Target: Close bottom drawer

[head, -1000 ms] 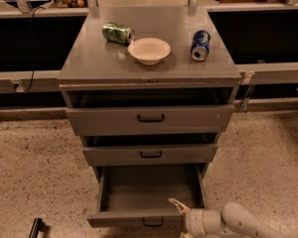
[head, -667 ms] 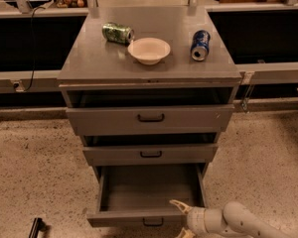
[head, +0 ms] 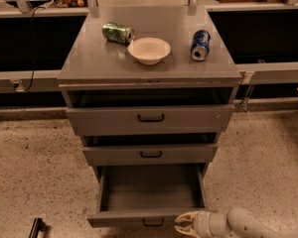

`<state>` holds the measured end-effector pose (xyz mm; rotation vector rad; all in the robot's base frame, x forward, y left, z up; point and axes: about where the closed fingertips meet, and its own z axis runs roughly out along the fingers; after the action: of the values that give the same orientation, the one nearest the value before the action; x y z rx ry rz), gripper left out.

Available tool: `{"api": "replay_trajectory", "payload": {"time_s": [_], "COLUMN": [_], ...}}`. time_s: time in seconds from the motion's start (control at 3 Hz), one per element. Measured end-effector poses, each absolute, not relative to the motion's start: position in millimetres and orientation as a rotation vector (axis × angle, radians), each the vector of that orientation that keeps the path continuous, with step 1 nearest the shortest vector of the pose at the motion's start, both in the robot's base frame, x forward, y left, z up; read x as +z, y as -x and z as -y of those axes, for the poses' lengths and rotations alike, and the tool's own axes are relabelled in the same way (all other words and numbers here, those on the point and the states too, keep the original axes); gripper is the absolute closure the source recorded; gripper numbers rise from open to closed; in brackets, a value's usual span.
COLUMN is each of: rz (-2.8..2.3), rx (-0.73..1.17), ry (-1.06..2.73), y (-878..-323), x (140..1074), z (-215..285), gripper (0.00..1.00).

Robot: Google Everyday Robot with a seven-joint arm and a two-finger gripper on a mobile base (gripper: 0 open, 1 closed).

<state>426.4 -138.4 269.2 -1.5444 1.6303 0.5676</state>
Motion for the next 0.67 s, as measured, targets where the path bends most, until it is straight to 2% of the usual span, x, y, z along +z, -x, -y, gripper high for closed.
{"api": "replay_trajectory", "payload": {"time_s": [0.33,0.67], "rz": [-1.593,-1.585], "rx": [0.546,0.508], "ry": [1.517,1.512], "y": [-434.4,-448.2], "x": [241.7,235.4], "z": [155.9,170.3], "gripper": [0.87,1.0]}}
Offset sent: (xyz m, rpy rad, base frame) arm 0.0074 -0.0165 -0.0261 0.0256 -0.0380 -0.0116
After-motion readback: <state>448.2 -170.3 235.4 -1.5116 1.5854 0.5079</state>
